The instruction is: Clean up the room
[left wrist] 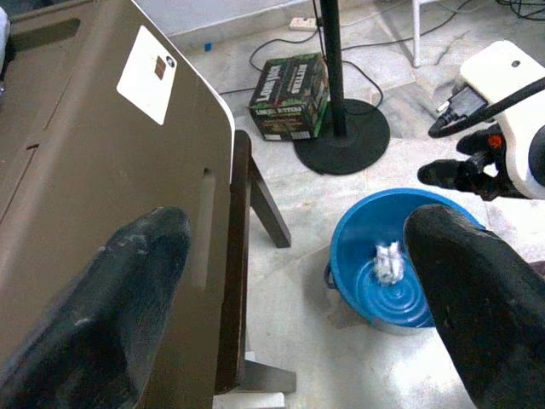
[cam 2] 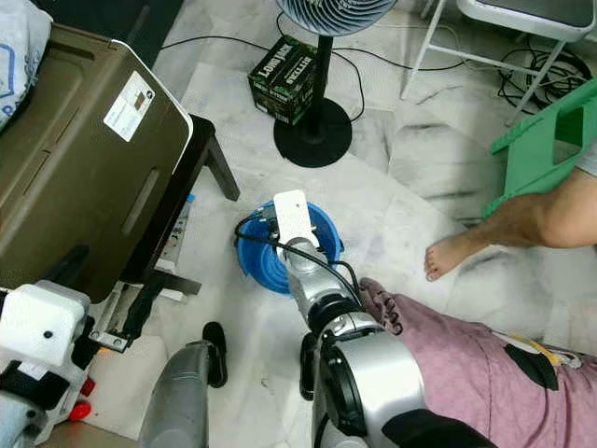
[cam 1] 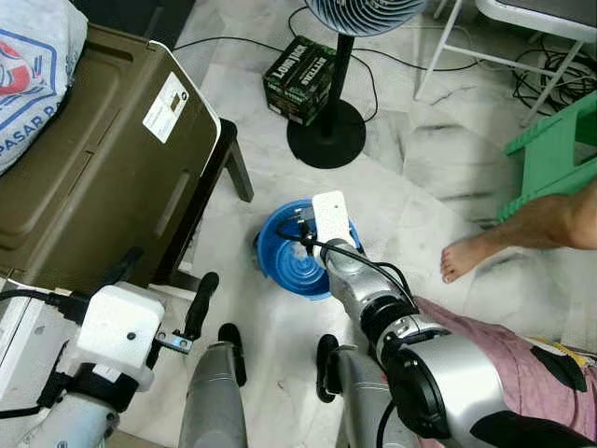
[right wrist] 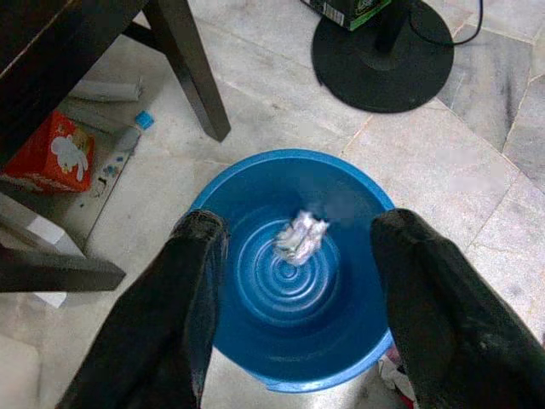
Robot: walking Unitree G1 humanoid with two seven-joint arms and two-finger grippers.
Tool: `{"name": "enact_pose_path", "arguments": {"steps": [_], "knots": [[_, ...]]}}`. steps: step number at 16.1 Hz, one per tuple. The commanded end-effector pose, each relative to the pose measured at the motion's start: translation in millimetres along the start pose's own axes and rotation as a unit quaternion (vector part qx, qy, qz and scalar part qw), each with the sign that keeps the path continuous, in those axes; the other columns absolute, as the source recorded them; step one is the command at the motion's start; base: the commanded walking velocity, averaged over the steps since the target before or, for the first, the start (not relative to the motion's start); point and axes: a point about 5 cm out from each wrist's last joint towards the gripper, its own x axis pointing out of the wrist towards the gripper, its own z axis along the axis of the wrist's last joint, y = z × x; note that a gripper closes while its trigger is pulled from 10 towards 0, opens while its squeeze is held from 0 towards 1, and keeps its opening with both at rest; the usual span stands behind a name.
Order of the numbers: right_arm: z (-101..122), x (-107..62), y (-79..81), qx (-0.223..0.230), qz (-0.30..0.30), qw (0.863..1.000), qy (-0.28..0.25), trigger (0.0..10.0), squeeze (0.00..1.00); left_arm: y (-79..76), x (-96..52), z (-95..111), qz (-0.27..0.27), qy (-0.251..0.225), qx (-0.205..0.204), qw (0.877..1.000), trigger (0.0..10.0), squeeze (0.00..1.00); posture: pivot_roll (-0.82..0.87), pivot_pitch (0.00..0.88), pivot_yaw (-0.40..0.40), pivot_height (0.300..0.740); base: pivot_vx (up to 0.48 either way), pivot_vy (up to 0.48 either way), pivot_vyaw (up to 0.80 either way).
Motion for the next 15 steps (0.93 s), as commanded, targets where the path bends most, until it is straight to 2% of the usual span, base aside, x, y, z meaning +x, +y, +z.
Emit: {"name": "enact_pose_path", "arguments": {"steps": [1, 4, 7, 8, 10, 11, 12, 14, 15], "knots": [[-6.7, -1.3, 4.4, 0.013, 0.005, 1.0, 0.013, 10.0, 1.0, 0.7, -1.2, -5.3, -0.001, 0.016, -0.003, 1.0, 10.0, 0.0, 0.27, 0.408, 0.017, 0.74, 0.0, 0.0, 0.0], [-5.3, -1.6, 4.8, 0.022, 0.021, 1.0, 0.004, 10.0, 1.0, 0.7, 5.4, -5.7, -0.001, 0.006, -0.005, 1.0, 10.0, 0.0, 0.24, 0.384, 0.012, 0.74, 0.0, 0.0, 0.0], [-11.9, -5.6, -2.6, -0.007, 0.054, 0.998, -0.019, 10.0, 1.0, -0.9, 18.6, -7.9, 0.0, -0.01, -0.009, 1.0, 10.0, 0.0, 0.18, 0.342, 0.0, 0.74, 0.0, 0.0, 0.0], [-24.6, -15.7, -11.2, -0.047, 0.088, 0.994, -0.038, 10.0, 1.0, -1.2, 28.1, -8.0, 0.001, -0.023, -0.012, 1.0, 10.0, 0.0, 0.15, 0.324, -0.004, 0.74, 0.0, 0.0, 0.0], [-33.3, -26.6, -25.8, -0.06, 0.101, 0.992, -0.044, 10.0, 1.0, -1.9, 37.2, -8.6, 0.0, -0.032, -0.014, 0.999, 10.0, 0.0, 0.12, 0.295, -0.01, 0.74, 0.0, 0.0, 0.0], [-38.4, -45.6, -45.4, -0.073, 0.112, 0.99, -0.052, 10.0, 1.0, -3.1, 46.1, -9.0, -0.001, -0.045, -0.017, 0.999, 10.0, 0.0, 0.08, 0.264, -0.015, 0.74, 0.0, 0.0, 0.0], [-39.5, -52.7, -53.5, -0.08, 0.112, 0.989, -0.054, 10.0, 1.0, -3.9, 49.3, -9.0, -0.001, -0.05, -0.019, 0.999, 10.0, 0.0, 0.07, 0.252, -0.017, 0.74, 0.0, 0.0, 0.0], [-46.4, -69.4, -80.0, -0.097, 0.101, 0.989, -0.044, 10.0, 1.0, -6.2, 61.7, -10.4, 0.001, -0.063, -0.024, 0.998, 10.0, 0.0, 0.03, 0.204, -0.023, 0.74, 0.0, 0.0, 0.0], [-56.0, -84.7, -92.9, -0.115, 0.103, 0.987, -0.033, 10.0, 1.0, -7.0, 65.8, -11.5, 0.004, -0.07, -0.025, 0.997, 10.0, 0.0, 0.02, 0.18, -0.023, 0.74, 0.0, 0.0, 0.0]]}}
